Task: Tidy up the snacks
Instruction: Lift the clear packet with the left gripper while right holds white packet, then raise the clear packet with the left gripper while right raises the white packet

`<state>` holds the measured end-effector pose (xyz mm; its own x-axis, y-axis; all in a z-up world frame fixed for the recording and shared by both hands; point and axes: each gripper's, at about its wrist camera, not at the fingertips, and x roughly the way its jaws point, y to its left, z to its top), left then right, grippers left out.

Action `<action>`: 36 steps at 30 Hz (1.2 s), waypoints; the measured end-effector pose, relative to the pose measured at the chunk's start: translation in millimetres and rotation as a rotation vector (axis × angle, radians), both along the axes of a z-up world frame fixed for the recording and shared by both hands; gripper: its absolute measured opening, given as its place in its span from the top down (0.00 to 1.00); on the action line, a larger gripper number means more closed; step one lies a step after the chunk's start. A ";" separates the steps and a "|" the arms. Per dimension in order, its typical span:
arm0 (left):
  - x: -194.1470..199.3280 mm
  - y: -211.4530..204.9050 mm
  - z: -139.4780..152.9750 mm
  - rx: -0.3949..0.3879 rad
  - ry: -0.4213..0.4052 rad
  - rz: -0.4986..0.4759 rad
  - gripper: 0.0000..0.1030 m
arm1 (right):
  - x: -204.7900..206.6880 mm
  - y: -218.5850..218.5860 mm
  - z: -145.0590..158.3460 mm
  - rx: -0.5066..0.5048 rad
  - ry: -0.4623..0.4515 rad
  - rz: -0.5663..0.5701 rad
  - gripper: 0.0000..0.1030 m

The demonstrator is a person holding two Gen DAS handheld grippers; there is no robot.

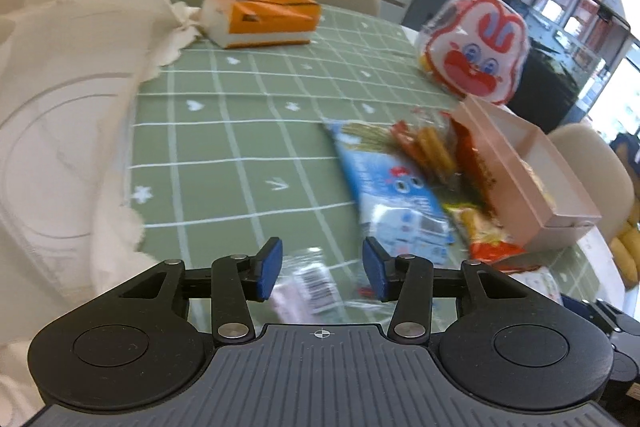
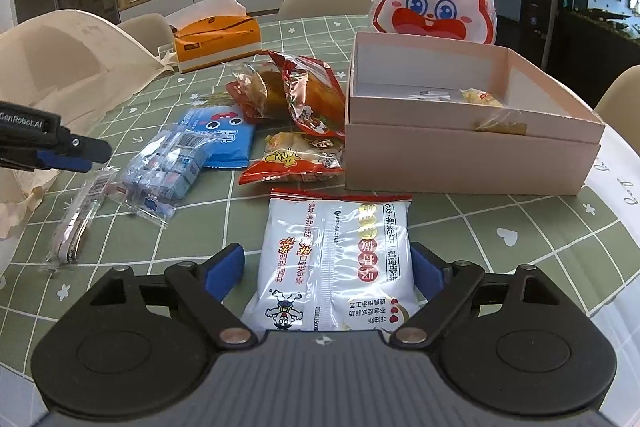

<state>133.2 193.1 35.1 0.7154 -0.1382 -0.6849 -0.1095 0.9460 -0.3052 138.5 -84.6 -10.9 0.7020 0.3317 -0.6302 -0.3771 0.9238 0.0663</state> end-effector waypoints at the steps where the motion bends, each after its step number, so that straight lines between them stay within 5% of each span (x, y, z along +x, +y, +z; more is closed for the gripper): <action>1: 1.3 -5.6 -0.2 0.006 0.008 -0.010 0.52 | 0.2 -0.4 0.0 0.002 0.000 0.000 0.15; 12: -34.5 -48.5 -1.0 0.284 0.081 -0.053 0.51 | 1.0 -3.3 0.3 0.024 0.004 0.002 0.14; 19: -48.5 -48.8 -11.3 0.210 0.043 -0.059 0.49 | 0.6 -0.3 0.1 0.009 0.005 0.006 0.12; 24: -57.1 -56.9 -21.7 0.264 -0.063 -0.135 0.51 | 2.3 9.5 -0.6 -0.052 0.014 0.028 0.07; 30: -54.9 -18.8 -20.7 0.062 -0.051 -0.097 0.69 | 5.0 13.6 -0.4 -0.073 0.045 0.037 0.00; 36: -62.0 -21.3 -22.1 0.063 -0.061 -0.100 0.69 | 5.4 16.7 0.4 -0.085 0.054 0.024 0.00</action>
<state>71.2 171.7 12.9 0.7410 -0.1687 -0.6500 0.0029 0.9687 -0.2481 144.0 -67.9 -10.5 0.6590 0.2919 -0.6931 -0.3970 0.9178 0.0091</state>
